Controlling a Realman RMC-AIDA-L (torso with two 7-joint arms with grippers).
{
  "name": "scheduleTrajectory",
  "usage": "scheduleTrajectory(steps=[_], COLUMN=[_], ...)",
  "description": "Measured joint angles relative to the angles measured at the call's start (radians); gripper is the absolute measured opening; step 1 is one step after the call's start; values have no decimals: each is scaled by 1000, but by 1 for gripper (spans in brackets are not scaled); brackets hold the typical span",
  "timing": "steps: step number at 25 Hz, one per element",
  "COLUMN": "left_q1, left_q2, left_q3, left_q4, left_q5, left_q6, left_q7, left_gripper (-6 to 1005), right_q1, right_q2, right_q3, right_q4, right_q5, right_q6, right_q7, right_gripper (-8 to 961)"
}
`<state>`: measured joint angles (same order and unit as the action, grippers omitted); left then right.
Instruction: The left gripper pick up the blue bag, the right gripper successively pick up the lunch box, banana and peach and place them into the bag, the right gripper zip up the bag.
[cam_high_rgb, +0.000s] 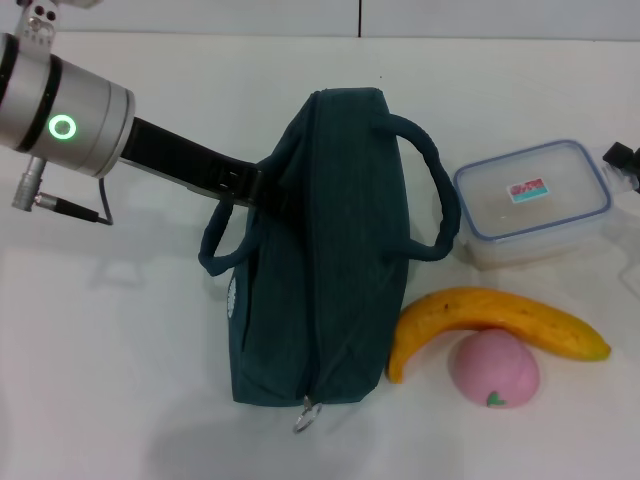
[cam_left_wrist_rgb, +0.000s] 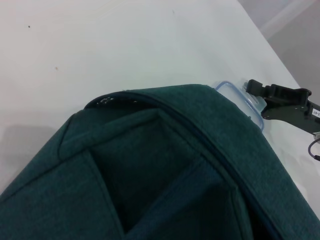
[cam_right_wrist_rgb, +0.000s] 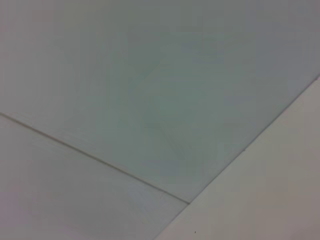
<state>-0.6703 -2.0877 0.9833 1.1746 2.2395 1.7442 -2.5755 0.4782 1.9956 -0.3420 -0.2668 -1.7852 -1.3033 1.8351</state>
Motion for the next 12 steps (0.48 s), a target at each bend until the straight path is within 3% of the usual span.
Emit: scheduleTrajectory(steps=[6, 12], left_q1=[2, 2], left_q2=[0, 0], left_q3=[0, 0], left_q4=[0, 0], left_q5=[0, 1], left_q6=[0, 0], left_q7=[0, 0], left_gripper=[51, 51], right_q1=[-1, -16], right_q2=[-1, -5], right_q3=[0, 4], right_q4=[-6, -6], right_q5=[7, 10], right_q6=[10, 17], right_q7=[-14, -30], right_gripper=[235, 276])
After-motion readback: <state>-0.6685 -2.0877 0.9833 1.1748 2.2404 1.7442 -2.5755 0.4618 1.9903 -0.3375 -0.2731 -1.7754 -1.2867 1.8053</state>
